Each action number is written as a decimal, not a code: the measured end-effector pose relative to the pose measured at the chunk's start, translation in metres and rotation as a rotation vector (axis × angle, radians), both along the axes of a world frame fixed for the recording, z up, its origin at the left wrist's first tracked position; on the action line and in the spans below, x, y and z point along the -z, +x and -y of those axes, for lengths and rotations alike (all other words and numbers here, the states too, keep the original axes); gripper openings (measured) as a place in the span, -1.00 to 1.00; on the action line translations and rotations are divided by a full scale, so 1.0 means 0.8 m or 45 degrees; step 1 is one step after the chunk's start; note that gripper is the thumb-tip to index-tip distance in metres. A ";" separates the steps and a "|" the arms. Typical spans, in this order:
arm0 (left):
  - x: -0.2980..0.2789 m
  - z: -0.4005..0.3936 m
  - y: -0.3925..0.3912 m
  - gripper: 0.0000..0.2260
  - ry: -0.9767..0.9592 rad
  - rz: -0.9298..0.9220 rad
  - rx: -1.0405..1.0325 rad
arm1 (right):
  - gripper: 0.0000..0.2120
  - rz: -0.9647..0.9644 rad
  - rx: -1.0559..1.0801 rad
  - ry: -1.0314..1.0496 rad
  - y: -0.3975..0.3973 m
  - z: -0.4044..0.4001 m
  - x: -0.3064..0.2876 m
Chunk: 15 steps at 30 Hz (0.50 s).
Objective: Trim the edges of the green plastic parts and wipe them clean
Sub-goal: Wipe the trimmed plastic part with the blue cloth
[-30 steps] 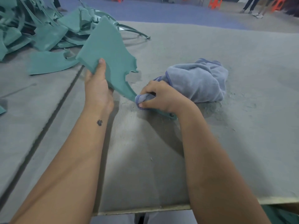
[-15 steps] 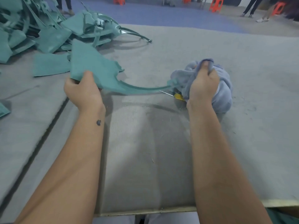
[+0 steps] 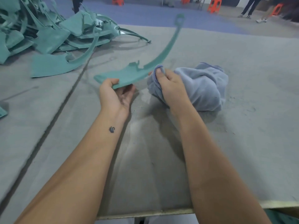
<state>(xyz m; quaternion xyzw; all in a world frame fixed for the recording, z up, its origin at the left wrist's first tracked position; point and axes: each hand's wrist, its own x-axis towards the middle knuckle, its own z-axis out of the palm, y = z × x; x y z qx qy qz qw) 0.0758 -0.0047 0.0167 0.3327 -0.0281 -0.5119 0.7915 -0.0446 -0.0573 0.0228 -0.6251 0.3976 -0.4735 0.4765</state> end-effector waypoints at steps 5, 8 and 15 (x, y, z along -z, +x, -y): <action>0.002 0.006 -0.014 -0.88 0.098 0.147 0.231 | -0.67 0.087 0.239 0.144 0.011 0.000 0.012; 0.006 0.004 -0.017 -0.85 0.002 0.235 0.323 | -0.48 0.271 0.248 0.206 0.009 0.004 0.014; 0.006 0.002 -0.015 -0.81 -0.005 0.390 0.384 | -0.69 0.379 -0.081 0.402 0.005 -0.001 0.008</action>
